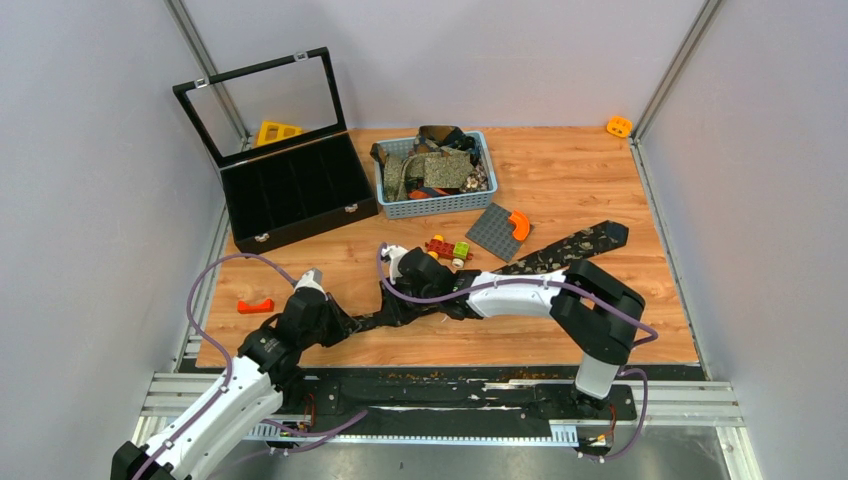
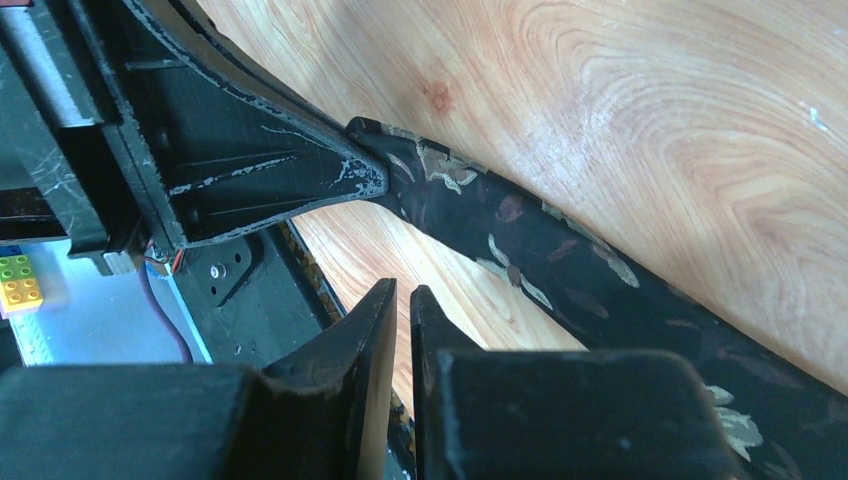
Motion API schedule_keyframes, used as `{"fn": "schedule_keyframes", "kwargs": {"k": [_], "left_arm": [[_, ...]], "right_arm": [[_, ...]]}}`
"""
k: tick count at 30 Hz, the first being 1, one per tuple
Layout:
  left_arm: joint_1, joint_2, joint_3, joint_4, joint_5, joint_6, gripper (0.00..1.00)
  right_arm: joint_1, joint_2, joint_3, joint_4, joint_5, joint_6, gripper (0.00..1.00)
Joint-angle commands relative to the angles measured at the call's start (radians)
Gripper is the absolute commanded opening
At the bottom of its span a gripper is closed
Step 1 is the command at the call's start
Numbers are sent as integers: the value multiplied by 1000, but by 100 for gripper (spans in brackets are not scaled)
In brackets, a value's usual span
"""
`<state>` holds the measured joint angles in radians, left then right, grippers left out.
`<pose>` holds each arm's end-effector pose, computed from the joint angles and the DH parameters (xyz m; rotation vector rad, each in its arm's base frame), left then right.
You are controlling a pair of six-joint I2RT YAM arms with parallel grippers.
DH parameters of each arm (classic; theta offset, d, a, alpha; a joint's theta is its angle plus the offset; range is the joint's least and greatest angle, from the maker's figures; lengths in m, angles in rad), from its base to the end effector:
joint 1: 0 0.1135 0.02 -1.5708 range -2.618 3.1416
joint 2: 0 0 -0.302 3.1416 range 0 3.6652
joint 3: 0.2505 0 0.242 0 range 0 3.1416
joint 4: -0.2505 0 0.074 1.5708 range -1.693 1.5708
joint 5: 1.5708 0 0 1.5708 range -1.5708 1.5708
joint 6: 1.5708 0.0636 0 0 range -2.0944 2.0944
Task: Roll the ties
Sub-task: Roll the tie at the center of the board.
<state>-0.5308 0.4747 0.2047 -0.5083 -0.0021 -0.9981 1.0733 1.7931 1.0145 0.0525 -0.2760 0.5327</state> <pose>0.0788 -0.0461 0.1502 -0.5739 2.4070 -0.7147 0.1741 0.3569 0.1964 -0.8299 2.4024 1.0649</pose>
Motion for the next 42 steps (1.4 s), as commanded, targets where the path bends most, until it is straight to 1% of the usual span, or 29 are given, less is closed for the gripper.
{"fn": "schedule_keyframes", "kwargs": {"k": [1, 9, 14, 18, 24, 28, 34, 42], "left_arm": [[-3, -8, 39, -7, -21, -12, 0], [-3, -12, 52, -11, -7, -17, 0], [-3, -15, 75, -23, -4, -20, 0], [-3, -14, 91, -28, -4, -23, 0], [-3, -7, 112, -49, -4, -19, 0], [-3, -7, 122, -58, -4, -18, 0], [-3, -5, 134, -74, -4, -17, 0], [-3, -13, 147, -93, -5, -17, 0]], "right_arm": [[6, 60, 76, 53, -11, 11, 9], [8, 187, 138, 64, -34, 21, 4], [10, 230, 150, 72, -51, 27, 2], [9, 215, 165, 40, -44, 7, 2], [5, 130, 164, -31, 9, -35, 3], [0, 106, 159, -46, 26, -49, 3], [-2, 142, 175, -46, 29, -52, 3], [0, 215, 202, -11, -12, -31, 3]]}}
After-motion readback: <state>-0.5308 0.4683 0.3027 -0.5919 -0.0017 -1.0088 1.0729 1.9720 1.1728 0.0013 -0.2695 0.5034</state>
